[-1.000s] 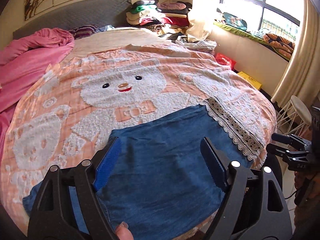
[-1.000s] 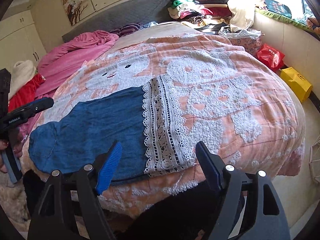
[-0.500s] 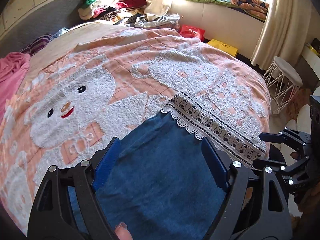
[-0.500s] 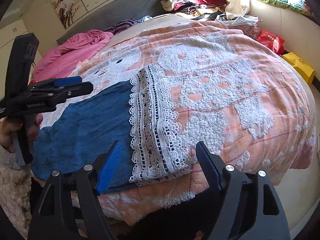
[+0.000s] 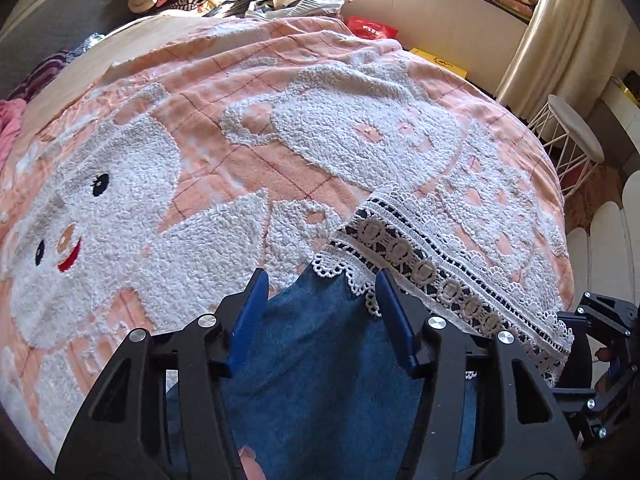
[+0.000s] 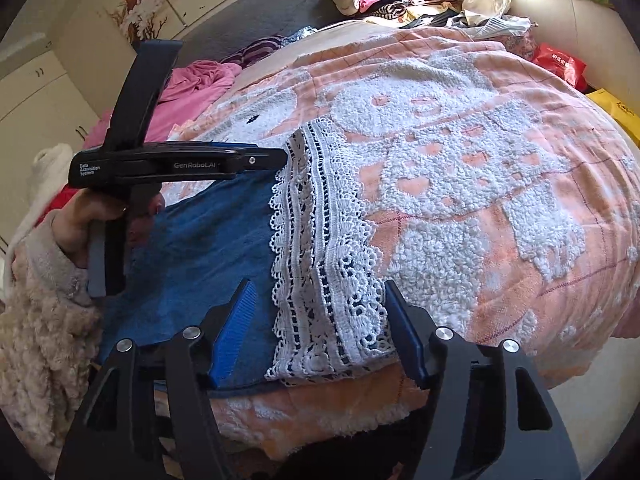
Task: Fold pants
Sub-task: 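Grasp the lace hem edge with the left tool and lift it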
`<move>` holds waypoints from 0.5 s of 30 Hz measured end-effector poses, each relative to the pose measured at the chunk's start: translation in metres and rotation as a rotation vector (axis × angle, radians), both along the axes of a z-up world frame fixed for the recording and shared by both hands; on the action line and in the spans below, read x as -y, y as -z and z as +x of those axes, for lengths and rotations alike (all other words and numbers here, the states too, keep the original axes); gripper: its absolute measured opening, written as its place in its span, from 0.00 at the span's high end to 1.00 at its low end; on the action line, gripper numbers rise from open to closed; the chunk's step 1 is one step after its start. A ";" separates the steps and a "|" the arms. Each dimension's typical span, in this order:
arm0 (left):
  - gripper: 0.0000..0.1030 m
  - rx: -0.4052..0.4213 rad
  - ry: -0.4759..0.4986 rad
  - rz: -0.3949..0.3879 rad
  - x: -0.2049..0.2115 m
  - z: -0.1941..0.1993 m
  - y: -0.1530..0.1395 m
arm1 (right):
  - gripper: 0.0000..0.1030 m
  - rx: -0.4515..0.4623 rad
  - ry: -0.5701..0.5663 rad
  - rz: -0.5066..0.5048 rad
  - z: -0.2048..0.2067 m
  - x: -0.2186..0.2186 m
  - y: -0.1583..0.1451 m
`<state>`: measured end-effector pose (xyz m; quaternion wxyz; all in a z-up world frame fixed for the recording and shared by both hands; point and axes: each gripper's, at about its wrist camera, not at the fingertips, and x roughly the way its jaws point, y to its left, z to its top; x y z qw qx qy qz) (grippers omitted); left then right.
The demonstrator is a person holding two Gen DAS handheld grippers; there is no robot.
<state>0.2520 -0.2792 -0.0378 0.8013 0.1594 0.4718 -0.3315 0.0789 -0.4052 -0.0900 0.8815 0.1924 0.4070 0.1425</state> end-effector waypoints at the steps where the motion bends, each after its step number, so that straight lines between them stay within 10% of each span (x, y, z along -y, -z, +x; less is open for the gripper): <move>1: 0.55 -0.011 0.010 -0.003 0.002 0.002 0.003 | 0.39 -0.003 -0.001 0.013 0.001 0.001 0.002; 15: 0.68 -0.122 0.120 -0.130 0.010 0.016 0.018 | 0.55 -0.008 -0.039 0.065 0.012 0.000 0.005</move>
